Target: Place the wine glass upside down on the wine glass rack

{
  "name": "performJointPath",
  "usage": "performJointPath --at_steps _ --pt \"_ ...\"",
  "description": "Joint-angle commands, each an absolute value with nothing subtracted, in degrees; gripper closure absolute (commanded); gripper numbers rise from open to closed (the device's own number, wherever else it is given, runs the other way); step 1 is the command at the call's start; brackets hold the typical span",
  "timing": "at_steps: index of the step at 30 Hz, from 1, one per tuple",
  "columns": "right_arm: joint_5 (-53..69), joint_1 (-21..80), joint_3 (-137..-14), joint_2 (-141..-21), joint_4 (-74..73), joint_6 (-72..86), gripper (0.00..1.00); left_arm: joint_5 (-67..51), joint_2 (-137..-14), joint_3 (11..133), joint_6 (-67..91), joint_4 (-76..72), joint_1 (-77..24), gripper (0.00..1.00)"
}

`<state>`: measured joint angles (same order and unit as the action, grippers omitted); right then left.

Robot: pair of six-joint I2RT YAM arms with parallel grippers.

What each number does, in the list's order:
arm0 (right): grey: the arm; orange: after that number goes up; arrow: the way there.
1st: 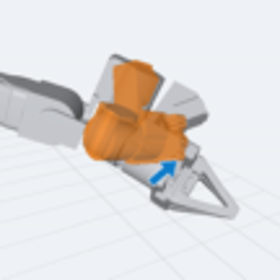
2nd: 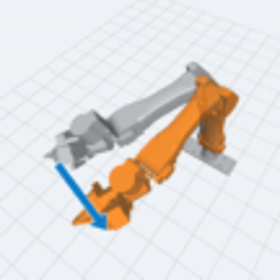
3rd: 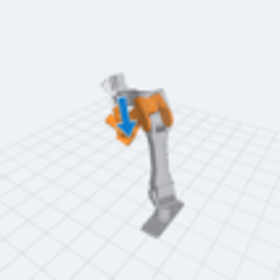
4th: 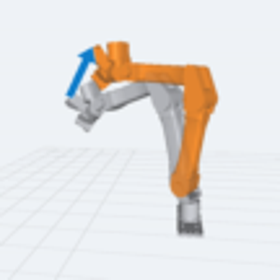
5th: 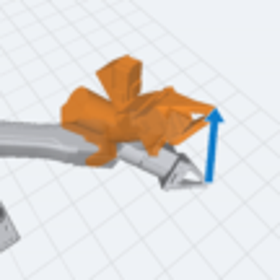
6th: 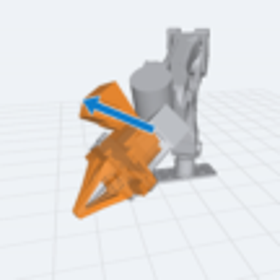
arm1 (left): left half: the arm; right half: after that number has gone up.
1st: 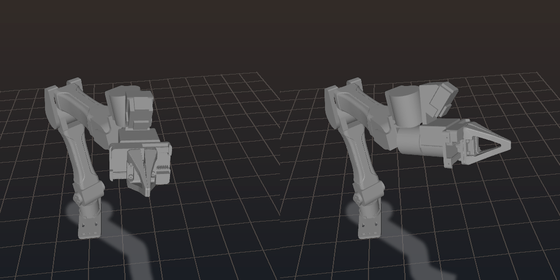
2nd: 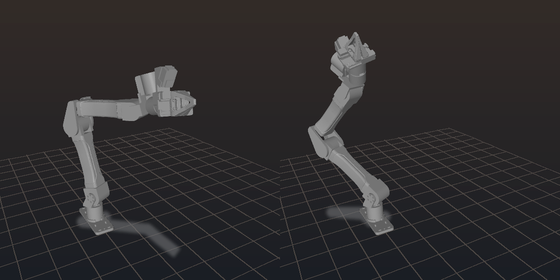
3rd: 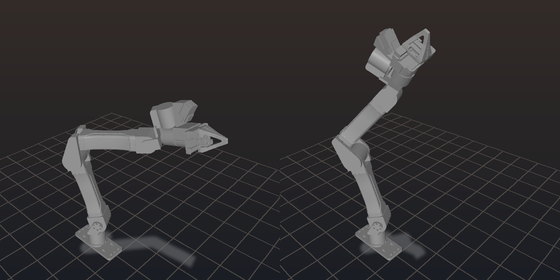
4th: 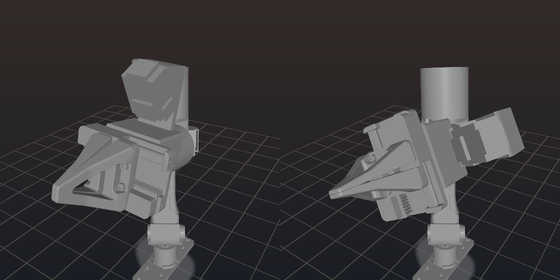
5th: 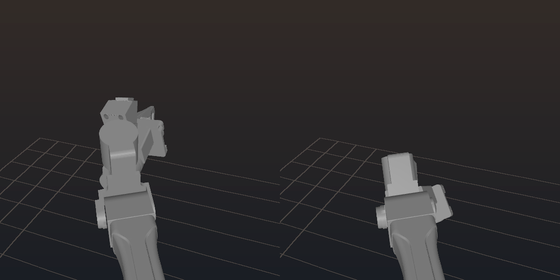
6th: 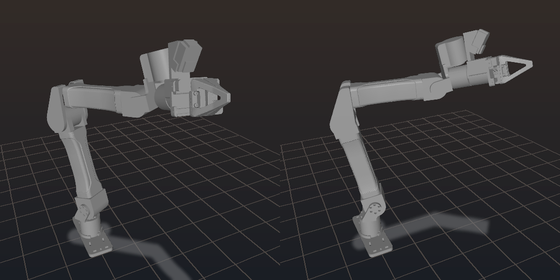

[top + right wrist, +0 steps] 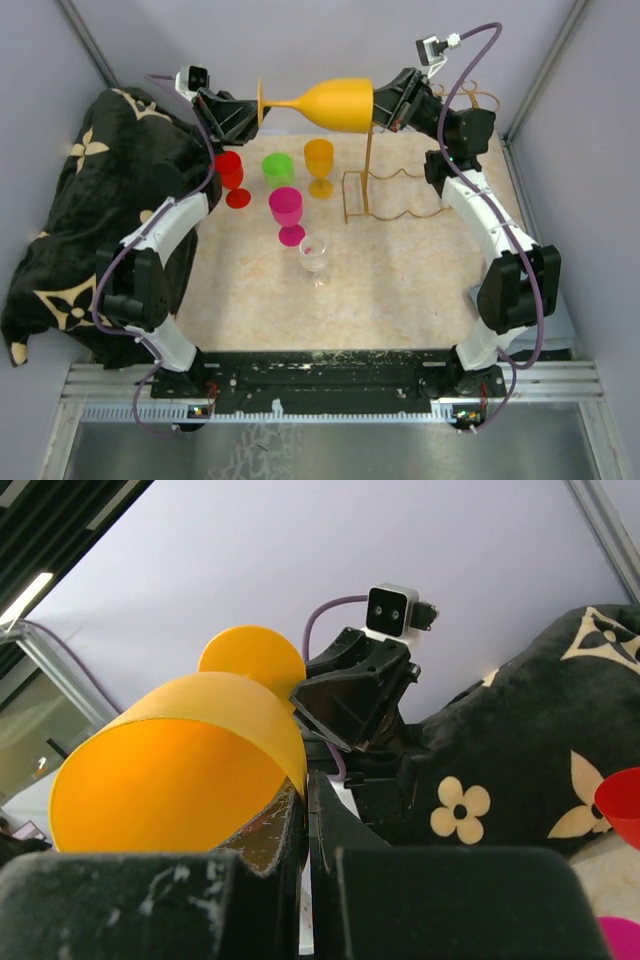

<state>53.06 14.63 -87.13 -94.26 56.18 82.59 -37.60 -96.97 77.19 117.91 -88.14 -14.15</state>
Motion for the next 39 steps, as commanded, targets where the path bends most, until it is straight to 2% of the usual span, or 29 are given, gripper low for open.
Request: performJointPath --at_steps 1,5,11,14,17,33,39 --pt "52.7 15.0 -89.2 -93.9 59.7 82.7 1.0 -36.2 -95.3 77.1 119.0 -102.6 -14.6 0.78" --pt "52.6 15.1 -88.9 -93.9 60.2 82.7 1.0 -35.8 -95.2 76.8 119.1 -102.5 -14.6 1.0" --pt "52.2 15.2 -88.1 -93.7 60.8 82.9 1.0 -35.4 -95.2 77.4 119.5 -102.6 -14.6 1.0" --pt "51.9 15.2 -87.0 -93.4 62.3 83.1 0.8 -35.5 -95.4 79.0 120.0 -102.6 -14.5 1.0" --pt "52.3 15.1 -86.8 -93.0 62.0 82.4 0.71 -35.5 -95.7 81.1 120.7 -102.6 -14.2 1.0" --pt "52.4 7.2 -75.8 -82.9 55.4 74.8 0.68 -38.3 -95.7 86.8 118.8 -96.9 -9.5 1.0" --pt "52.0 6.4 -73.0 -78.5 46.6 67.5 0.68 -39.7 -98.4 90.0 116.9 -93.5 -9.2 1.0"
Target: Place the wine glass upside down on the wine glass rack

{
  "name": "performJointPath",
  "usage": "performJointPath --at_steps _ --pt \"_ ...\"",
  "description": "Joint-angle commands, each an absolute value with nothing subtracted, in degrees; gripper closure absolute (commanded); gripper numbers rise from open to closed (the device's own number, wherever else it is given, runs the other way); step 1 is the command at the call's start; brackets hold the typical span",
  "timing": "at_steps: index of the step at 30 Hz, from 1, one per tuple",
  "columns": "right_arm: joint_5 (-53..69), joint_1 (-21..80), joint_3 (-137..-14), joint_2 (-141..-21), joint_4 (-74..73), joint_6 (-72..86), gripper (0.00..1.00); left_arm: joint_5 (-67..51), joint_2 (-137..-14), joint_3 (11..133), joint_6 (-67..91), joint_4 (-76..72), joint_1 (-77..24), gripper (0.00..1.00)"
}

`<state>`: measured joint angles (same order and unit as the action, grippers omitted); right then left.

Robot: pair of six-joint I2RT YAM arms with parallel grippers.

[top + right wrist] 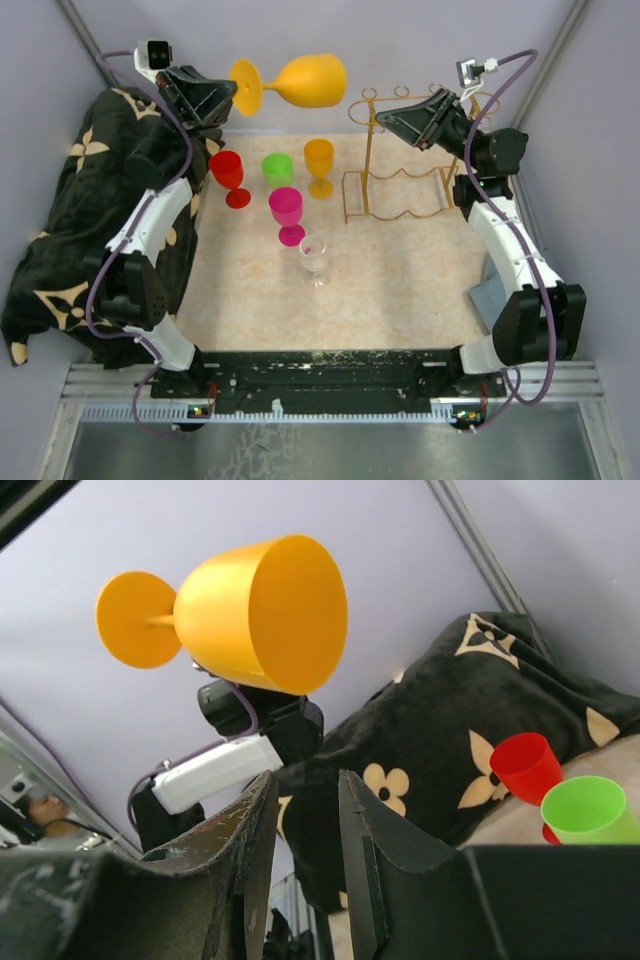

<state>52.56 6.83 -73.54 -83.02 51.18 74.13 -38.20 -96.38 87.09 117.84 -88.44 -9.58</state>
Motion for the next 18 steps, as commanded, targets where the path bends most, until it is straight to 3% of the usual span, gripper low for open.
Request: performJointPath --at_steps 1,9,18 --pt "51.7 6.3 -72.9 -77.6 44.1 65.7 0.68 -39.8 -99.1 90.5 116.8 -93.3 -9.2 1.0" --pt "45.0 5.8 -74.2 -69.8 20.6 47.0 0.68 -42.5 -104.8 98.2 109.8 -84.0 -8.4 1.0" --pt "39.3 5.8 -73.7 -62.6 7.8 38.7 0.68 -46.3 -114.1 114.1 91.5 -59.3 -8.4 1.0"
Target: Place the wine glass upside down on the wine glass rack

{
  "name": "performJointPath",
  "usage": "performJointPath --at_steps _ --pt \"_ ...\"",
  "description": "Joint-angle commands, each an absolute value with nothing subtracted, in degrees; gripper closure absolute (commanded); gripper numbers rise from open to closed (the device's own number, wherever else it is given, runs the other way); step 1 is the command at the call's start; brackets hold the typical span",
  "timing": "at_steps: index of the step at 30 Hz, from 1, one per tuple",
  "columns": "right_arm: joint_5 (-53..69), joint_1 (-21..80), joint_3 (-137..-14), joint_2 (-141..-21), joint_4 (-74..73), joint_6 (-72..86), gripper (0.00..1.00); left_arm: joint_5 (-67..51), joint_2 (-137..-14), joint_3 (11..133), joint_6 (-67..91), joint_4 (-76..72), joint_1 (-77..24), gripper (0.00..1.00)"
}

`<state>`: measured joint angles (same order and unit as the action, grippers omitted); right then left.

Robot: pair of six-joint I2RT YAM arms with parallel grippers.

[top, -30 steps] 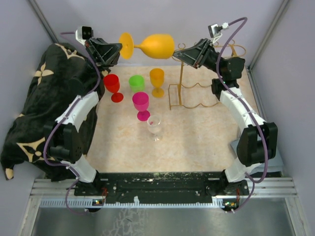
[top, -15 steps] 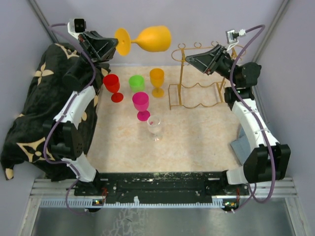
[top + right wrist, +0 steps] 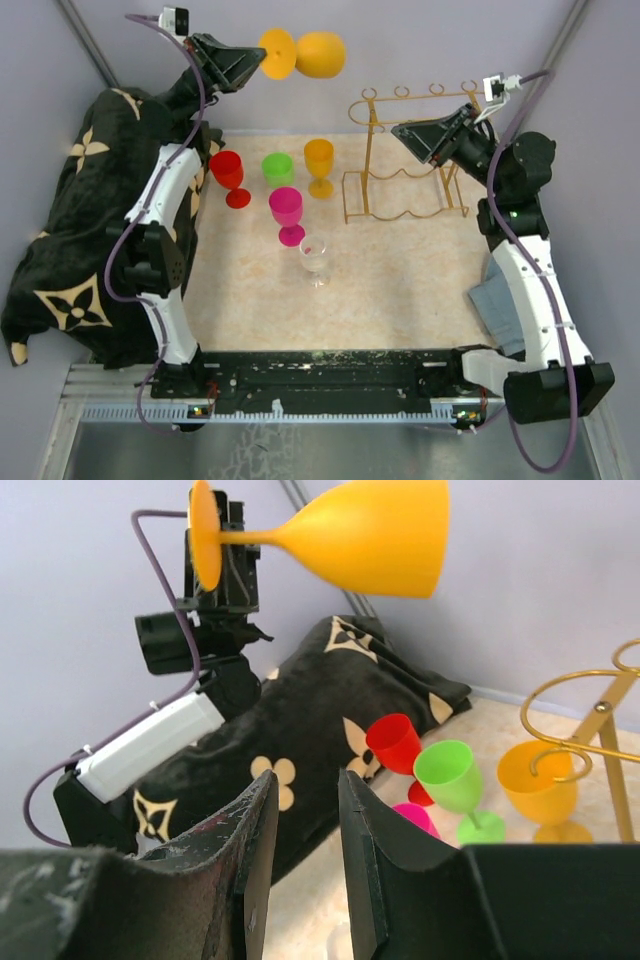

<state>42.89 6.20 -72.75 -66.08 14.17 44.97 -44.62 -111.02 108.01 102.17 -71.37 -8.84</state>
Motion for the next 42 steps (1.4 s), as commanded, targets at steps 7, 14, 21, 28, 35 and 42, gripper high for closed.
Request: performJointPath --at_steps 7,14,21,28,35,42 --pt "37.0 5.8 -73.5 -59.7 3.2 35.4 0.68 -44.1 -119.1 120.1 78.9 -41.5 -9.0 1.0" --pt "36.7 5.8 -73.0 -59.2 1.8 34.3 0.68 -40.8 -121.7 123.7 70.4 -33.4 -11.0 1.0" --pt "36.4 5.8 -71.8 -58.8 1.5 34.0 0.69 -37.4 -122.7 123.8 65.7 -30.3 -13.3 1.0" --pt "36.4 5.8 -70.7 -58.5 2.1 34.3 0.68 -30.9 -122.8 123.2 60.3 -26.9 -16.7 1.0" --pt "36.0 5.8 -69.3 -57.4 2.2 34.5 0.69 -20.2 -122.0 121.0 56.6 -25.6 -20.0 1.0" --pt "35.5 5.8 -68.6 -56.1 1.8 34.5 0.69 -11.9 -122.6 120.5 57.3 -23.5 -22.2 1.0"
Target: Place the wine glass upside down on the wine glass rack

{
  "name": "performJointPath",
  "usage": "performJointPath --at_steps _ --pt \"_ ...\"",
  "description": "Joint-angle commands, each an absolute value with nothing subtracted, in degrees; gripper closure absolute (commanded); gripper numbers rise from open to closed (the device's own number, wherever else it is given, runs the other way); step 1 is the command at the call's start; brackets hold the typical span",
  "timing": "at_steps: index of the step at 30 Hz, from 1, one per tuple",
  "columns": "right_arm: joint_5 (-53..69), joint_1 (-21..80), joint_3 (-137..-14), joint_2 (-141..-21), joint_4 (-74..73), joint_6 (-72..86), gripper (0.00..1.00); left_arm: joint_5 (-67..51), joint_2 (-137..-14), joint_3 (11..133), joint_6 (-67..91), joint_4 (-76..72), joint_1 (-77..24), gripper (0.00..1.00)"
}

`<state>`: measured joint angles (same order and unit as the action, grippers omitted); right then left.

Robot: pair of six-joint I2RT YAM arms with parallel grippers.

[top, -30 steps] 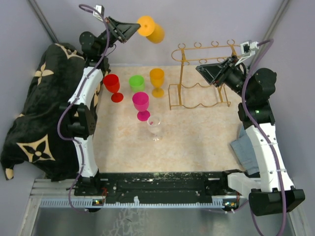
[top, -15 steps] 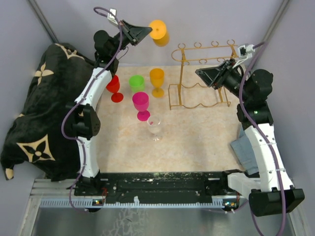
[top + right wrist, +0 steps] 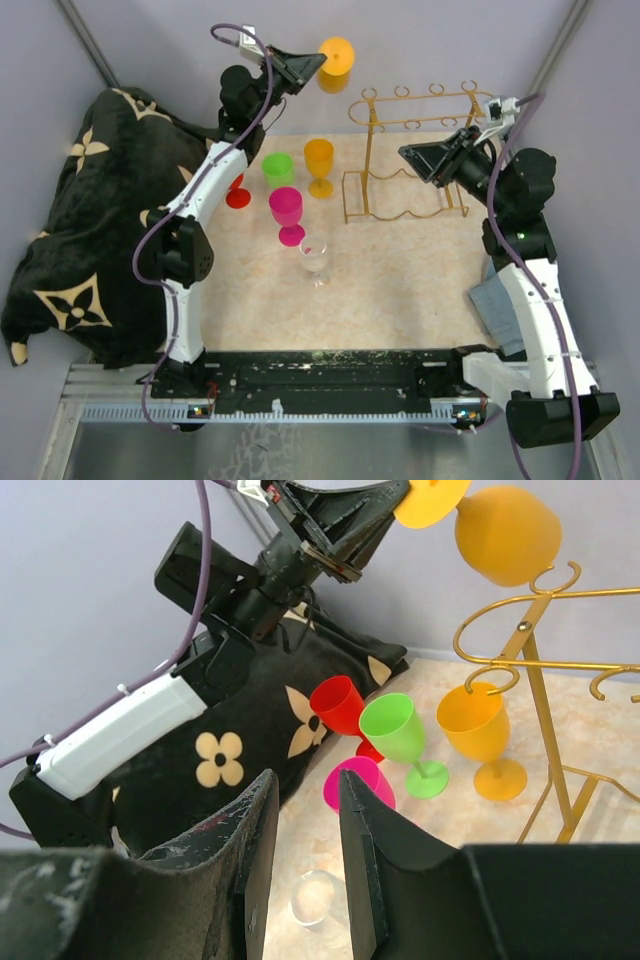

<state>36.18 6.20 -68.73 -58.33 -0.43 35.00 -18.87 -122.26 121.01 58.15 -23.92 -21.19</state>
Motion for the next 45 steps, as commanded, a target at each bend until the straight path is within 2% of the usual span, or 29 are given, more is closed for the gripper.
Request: performJointPath --at_steps 1,22,45 --pt "35.5 5.8 -68.5 -56.0 1.9 34.6 0.69 -10.6 -122.7 120.5 57.1 -23.5 -22.6 1.0" --pt "34.4 5.8 -65.5 -51.7 -0.4 34.4 0.69 9.9 -127.1 123.8 57.4 -21.9 -29.9 1.0" --pt "34.0 5.8 -63.2 -50.5 -1.3 34.6 0.69 1.8 -129.8 123.6 63.6 -23.6 -30.7 1.0"
